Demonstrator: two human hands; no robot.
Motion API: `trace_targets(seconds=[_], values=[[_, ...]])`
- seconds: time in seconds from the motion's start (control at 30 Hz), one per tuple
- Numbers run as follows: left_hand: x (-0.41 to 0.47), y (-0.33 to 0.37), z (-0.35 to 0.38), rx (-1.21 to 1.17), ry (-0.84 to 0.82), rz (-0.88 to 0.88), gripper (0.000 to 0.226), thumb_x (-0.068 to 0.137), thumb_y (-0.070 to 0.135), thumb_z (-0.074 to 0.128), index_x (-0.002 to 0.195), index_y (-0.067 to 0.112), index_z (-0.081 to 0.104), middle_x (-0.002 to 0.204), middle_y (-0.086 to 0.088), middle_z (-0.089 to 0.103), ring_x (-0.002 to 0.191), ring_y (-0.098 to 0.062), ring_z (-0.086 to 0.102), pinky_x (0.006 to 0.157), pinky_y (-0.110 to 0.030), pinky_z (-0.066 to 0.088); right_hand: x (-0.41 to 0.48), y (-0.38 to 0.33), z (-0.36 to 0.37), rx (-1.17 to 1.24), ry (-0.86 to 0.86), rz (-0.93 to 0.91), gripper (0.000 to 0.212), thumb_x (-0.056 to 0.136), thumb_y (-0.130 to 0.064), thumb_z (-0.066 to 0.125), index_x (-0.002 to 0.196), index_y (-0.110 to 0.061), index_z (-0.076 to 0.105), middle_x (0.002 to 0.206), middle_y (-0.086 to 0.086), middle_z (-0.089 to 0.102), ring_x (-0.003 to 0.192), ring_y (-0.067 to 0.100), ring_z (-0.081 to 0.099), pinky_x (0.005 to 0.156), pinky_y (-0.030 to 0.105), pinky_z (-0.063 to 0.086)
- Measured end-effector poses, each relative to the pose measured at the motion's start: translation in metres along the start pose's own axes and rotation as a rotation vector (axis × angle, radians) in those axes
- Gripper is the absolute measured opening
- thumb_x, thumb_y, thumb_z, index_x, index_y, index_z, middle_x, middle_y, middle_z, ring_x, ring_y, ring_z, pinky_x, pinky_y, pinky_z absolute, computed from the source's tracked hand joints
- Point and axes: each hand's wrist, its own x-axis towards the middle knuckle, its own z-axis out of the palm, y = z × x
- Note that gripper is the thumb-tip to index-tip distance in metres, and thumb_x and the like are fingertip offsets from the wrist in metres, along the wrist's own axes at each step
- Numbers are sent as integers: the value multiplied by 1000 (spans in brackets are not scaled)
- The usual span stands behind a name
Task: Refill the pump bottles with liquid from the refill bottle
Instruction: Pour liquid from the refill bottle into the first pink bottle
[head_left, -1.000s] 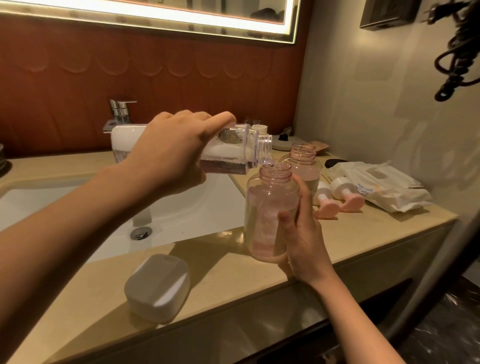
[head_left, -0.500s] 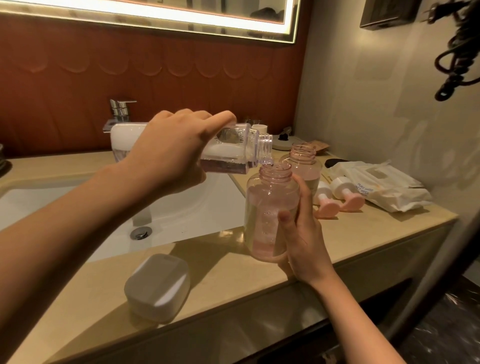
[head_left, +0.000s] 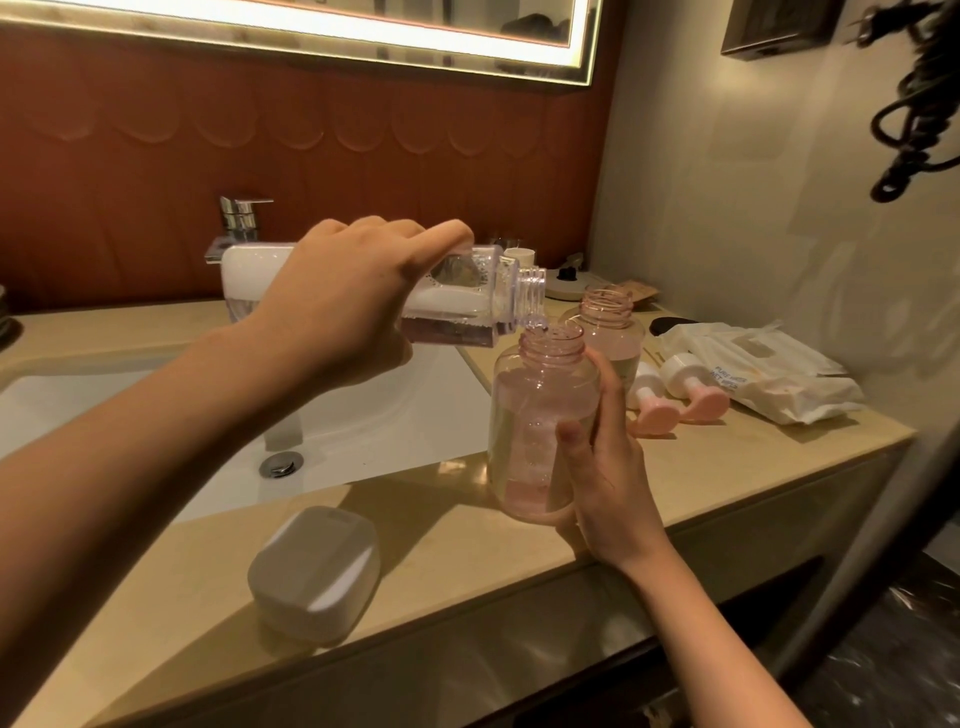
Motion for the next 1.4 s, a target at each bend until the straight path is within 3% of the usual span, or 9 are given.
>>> trace_targets(seconds=[0.33, 0.67, 1.4], values=[[0, 0, 0, -9, 0, 0, 76, 67, 10, 76, 134, 18, 42, 108, -11, 63, 94, -28, 56, 74, -34, 40, 0, 1, 0, -3, 3, 14, 69, 75, -83, 33, 137, -57, 16, 145, -10, 39, 132, 11, 41, 103, 51, 41], [0, 0, -1, -4, 4, 0, 76, 66, 8, 77, 134, 17, 43, 105, -11, 63, 90, -26, 55, 72, -31, 34, 0, 1, 0, -24, 4, 14, 72, 75, -84, 31, 138, -54, 15, 144, -12, 40, 129, 7, 44, 103, 46, 42], [0, -1, -1, 8, 3, 3, 76, 66, 9, 76, 134, 17, 42, 104, -11, 63, 89, -26, 54, 72, -31, 34, 0, 3, 0, -20, 6, 27, 76, 74, -84, 32, 140, -50, 16, 146, -10, 38, 131, 10, 41, 103, 51, 40]])
